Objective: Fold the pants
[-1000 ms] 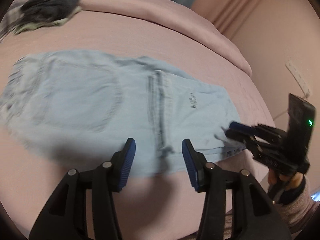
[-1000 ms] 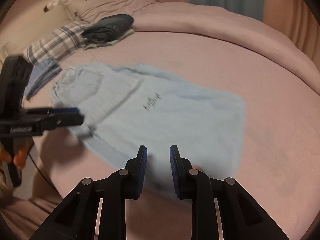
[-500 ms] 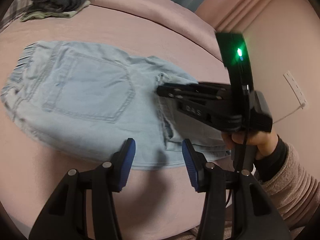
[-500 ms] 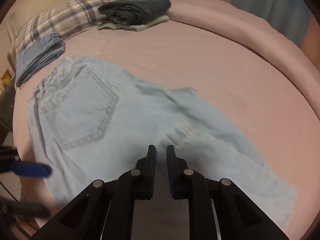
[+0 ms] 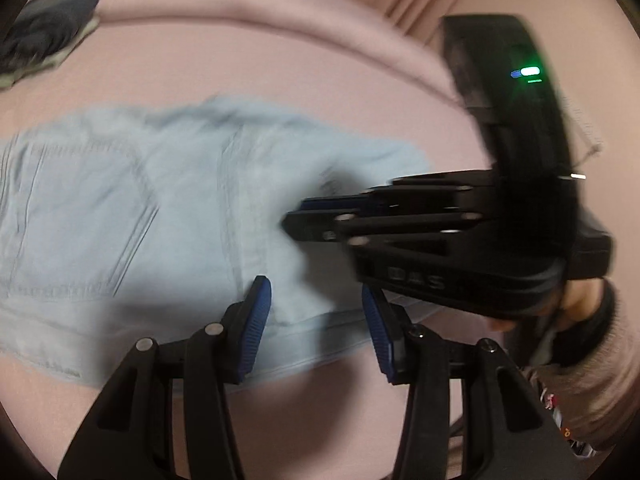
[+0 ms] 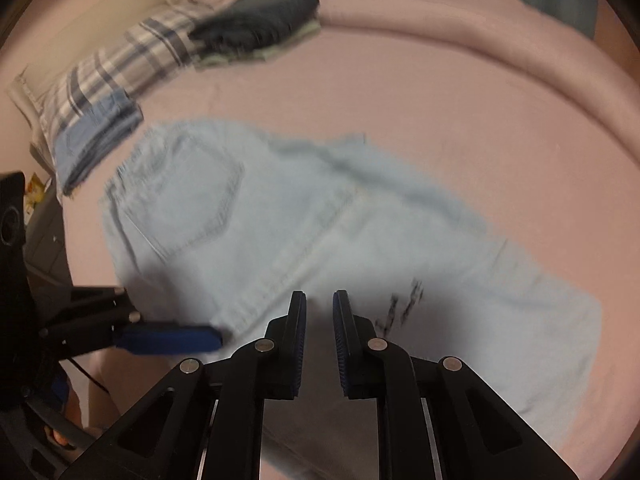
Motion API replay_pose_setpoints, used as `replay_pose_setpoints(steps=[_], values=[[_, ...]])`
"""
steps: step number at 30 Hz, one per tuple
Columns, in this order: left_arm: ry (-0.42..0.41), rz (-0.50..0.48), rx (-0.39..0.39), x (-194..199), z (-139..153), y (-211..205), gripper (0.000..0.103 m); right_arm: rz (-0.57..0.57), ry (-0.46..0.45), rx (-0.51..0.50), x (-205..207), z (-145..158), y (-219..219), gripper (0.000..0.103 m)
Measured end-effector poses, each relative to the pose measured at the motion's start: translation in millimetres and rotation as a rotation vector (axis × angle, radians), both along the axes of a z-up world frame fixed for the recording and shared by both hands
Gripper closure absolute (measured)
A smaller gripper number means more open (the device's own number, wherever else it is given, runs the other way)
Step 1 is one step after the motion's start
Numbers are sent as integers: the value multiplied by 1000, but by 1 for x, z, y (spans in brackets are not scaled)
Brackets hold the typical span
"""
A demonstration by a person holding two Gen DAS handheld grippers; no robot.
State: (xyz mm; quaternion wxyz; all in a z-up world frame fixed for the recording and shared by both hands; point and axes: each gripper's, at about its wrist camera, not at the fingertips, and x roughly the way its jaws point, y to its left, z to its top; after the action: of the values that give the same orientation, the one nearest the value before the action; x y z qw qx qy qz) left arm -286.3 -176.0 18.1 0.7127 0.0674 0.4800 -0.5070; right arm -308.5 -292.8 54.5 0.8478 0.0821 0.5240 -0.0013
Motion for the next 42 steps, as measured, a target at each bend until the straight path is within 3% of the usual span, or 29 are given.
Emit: replay_pose_setpoints(steps=[1,4,6,10,16,18,20,25,34,42], values=[[-3,16,6,2,-3,4,67,9,0,3,1,-2,3,87],[-9,80,40,10,-3,19,66,39,-21,12,3,4,13,87],[21,104,13,13,-1,32,66,53,-43,14,6,11,19,87],[-63,153,8,8,14,55,65,53,-74,16,10,20,25,87],[-81,227,-30,16,26,89,54,62,-89,21,14,25,34,87],[-78,262,-36,19,28,99,41,66,-92,25,14,26,37,87],[-63,293,-49,25,25,106,38,65,-91,26,15,26,39,87],[66,402,-105,40,16,136,31,57,-96,41,17,26,41,87],[447,628,-312,79,-28,191,29,39,-100,66,17,23,41,87],[495,740,-433,112,-32,186,28,8,-118,85,21,22,36,87]])
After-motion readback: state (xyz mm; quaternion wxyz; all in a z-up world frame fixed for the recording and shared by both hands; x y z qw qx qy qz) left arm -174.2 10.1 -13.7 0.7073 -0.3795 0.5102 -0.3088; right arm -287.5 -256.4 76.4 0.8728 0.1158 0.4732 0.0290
